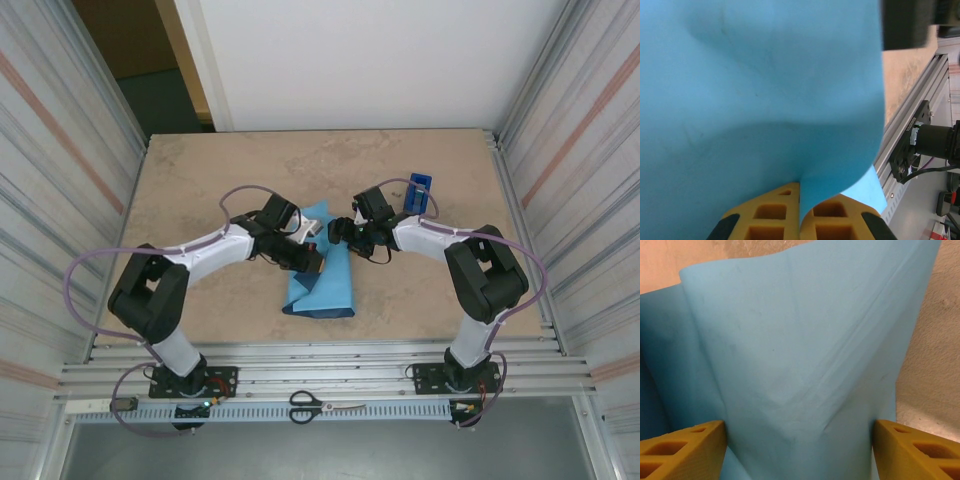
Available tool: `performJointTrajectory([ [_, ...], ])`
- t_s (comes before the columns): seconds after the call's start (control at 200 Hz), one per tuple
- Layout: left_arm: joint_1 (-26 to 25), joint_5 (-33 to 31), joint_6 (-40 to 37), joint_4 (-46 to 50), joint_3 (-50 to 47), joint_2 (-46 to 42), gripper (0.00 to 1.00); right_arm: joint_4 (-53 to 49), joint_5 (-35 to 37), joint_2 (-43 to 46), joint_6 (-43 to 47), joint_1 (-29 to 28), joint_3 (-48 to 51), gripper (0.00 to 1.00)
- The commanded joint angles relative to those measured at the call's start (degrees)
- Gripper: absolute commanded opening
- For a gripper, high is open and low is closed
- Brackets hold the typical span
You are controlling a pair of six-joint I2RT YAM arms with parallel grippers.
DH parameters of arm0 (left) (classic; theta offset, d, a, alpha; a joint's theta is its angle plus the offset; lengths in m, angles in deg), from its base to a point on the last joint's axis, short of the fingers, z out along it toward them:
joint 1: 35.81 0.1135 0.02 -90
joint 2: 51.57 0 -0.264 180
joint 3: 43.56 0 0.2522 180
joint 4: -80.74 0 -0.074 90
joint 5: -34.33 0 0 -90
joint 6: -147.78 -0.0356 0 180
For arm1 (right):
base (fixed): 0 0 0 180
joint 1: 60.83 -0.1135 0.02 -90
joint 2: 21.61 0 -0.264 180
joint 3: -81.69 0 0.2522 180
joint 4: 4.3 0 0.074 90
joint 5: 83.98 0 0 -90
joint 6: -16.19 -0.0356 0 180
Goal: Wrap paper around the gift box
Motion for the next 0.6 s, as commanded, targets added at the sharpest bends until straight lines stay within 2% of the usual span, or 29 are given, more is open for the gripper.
performJointTrajectory([
  [0.0, -1.3, 4.0, -1.1, -3.0, 1.9, 1.6, 0.0, -8.8, 2.5, -4.0, -1.3, -2.1, 3.8, 0.73],
  [0.22, -1.3, 3.9, -0.1, -4.3, 0.0, 3.9, 0.0, -8.7, 2.3, -4.0, -1.4, -2.2, 3.8, 0.73],
  [0.411, -1.3, 2.2, 0.3, -4.3, -1.9, 4.8, 0.06, -8.9, 1.8, -3.0, -1.4, -2.0, 2.8, 0.74],
  [0.496, -1.3, 1.7, 0.6, -4.6, -2.5, 5.2, 0.11, -9.3, 1.3, -2.2, -0.9, -1.6, 1.8, 0.74],
  [0.596, -1.2, 1.4, 0.6, -4.6, -2.6, 5.7, 0.21, -10.0, 1.1, -1.6, -0.2, -1.2, 0.1, 0.75],
])
